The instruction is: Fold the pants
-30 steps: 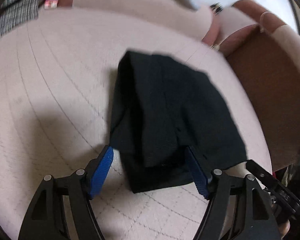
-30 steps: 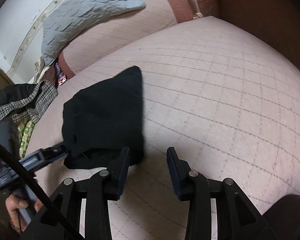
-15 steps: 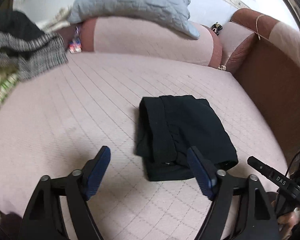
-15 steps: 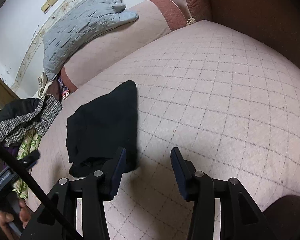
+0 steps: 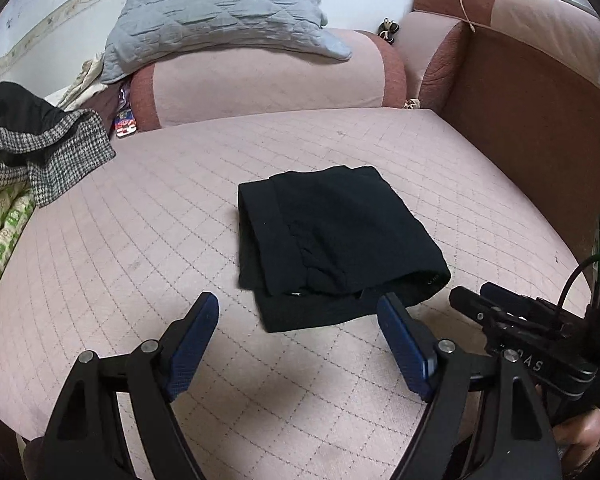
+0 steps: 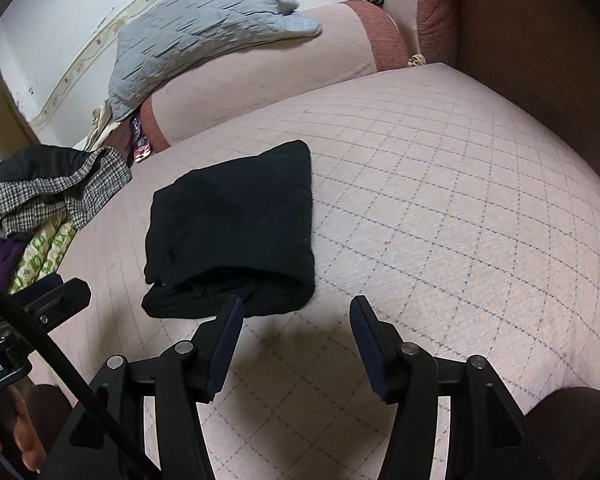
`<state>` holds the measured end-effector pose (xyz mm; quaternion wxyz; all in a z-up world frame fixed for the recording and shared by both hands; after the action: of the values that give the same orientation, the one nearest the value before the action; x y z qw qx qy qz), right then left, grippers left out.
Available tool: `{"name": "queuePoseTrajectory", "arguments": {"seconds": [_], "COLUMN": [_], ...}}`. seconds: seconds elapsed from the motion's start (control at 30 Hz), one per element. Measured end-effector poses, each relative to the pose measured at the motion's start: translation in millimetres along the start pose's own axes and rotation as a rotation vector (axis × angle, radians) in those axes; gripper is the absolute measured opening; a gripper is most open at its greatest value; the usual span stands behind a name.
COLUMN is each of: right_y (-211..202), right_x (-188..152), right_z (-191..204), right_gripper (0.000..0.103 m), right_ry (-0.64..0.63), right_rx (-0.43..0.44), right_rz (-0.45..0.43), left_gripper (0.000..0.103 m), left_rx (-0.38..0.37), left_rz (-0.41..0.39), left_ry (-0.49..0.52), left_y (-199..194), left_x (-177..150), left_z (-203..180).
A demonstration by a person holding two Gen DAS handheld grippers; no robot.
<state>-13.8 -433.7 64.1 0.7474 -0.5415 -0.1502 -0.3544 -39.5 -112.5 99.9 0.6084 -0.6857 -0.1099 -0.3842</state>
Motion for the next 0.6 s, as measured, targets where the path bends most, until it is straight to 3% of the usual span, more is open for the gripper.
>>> {"name": "queuePoseTrajectory", "arguments": {"seconds": [0.6], "right_y": [-9.4], "right_x": [-4.1], "right_z": [5.6], "right_gripper": [0.064], "right_ry": [-0.011], "right_rx": [-0.009], "right_rz": [-0.014], "left_gripper": [0.081], "left_rx": [0.016], "left_rz": [0.009], "left_ry": [0.032], "left_y": [-2.9], "left_x": [-0.6], "left_z": [-5.9]}}
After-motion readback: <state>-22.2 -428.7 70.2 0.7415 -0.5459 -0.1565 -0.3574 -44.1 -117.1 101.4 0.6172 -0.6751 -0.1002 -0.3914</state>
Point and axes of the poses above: each gripper's, at about its wrist camera, not at the fingertips, and y roughly the way its jaws point, z to its left, x to its top, the point moved 1 cm from there along y, roughly the way its jaws point, and after that the axes turned 4 degrees about y, right-handed, at the moved point
